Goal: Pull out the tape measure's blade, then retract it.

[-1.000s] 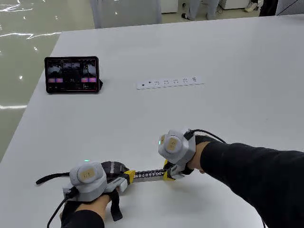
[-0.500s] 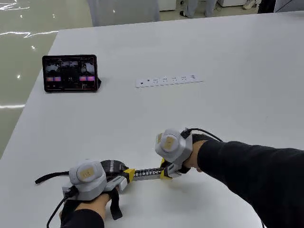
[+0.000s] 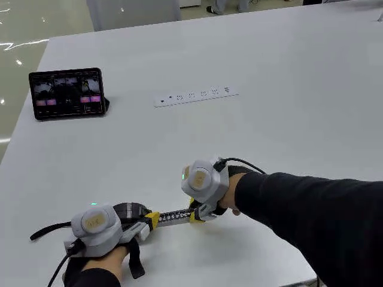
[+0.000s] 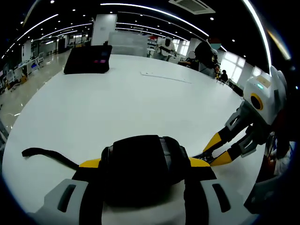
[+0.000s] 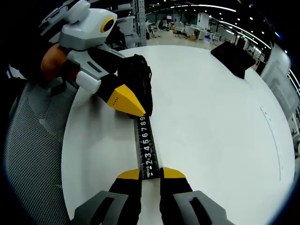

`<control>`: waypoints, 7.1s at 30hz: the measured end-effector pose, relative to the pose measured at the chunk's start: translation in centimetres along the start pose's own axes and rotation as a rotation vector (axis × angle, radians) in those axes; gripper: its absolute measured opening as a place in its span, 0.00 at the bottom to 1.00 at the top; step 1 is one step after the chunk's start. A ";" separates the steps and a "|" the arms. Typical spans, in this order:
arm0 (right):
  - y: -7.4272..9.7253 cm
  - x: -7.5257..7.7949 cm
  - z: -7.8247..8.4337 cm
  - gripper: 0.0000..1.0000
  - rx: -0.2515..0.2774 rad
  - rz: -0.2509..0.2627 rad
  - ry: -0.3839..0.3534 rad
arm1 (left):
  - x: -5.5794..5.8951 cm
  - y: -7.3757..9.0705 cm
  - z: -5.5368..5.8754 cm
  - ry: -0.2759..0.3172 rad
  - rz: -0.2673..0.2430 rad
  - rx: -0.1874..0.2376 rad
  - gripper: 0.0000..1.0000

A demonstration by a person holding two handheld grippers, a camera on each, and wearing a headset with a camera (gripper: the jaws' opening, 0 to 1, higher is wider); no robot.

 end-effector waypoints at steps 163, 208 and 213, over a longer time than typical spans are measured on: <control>-4.0 -1.2 -6.2 0.12 0.090 -0.016 0.005 | -0.3 0.2 0.2 0.071 0.015 0.044 0.67; 6.7 -2.2 3.6 0.53 0.292 0.182 -0.260 | -3.5 4.2 -1.2 -0.053 0.214 0.044 0.99; 7.9 -2.4 4.9 0.63 0.329 0.204 -0.302 | -4.5 5.6 -1.6 -0.092 0.232 0.020 0.99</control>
Point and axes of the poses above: the centre of the closed fingertips' face, and the gripper's own axes: y roughly backward along the fingers, x roughly to its right, z roughly out of its underside, the point moved 9 cm from there along y, roughly backward along the fingers, and after that the axes turned 4 degrees about z, right-handed, at the moved point
